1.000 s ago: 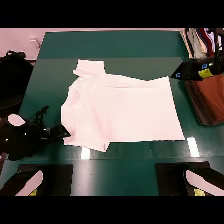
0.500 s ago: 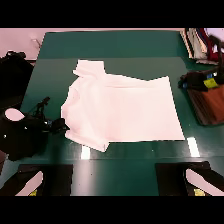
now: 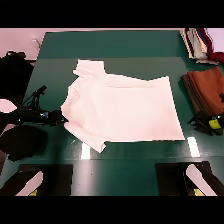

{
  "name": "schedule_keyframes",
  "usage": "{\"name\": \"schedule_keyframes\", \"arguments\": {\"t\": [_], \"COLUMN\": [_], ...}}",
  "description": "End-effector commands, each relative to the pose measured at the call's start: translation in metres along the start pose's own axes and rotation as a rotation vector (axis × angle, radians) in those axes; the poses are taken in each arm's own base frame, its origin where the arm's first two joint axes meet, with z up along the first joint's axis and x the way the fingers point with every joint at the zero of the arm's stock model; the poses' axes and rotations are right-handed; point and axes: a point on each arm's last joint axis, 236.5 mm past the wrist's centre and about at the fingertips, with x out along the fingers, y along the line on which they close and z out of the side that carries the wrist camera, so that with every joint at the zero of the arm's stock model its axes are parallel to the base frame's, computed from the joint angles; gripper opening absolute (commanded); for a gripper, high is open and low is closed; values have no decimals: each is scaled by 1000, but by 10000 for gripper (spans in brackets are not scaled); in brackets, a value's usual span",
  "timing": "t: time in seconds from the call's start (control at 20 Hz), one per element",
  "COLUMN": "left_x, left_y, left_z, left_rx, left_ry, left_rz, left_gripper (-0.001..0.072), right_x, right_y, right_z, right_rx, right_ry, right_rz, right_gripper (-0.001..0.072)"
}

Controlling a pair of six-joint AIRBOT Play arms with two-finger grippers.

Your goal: Fold the shirts.

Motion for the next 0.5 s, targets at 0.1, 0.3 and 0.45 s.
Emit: {"name": "schedule_keyframes", "arguments": {"t": [0.1,0.3,0.45], "left_x": [-2,-2,-2], "left_y": [-1,-1,-2], "left_z": [2,1,1], "left_rx": [9,8,8], "left_ry": [-3,-1,-1], "left_rz": [-1,-2,-2], "left_gripper": [30,31,30], "right_x": [43,71,79], "right_y": [-27,-19,-4], "right_z": [-31,-35,-19], "right_rx": [123,173,209], "right_ry": [67,119,90], "right_rz": [9,74,158], "right_gripper": [496,496,494]}}
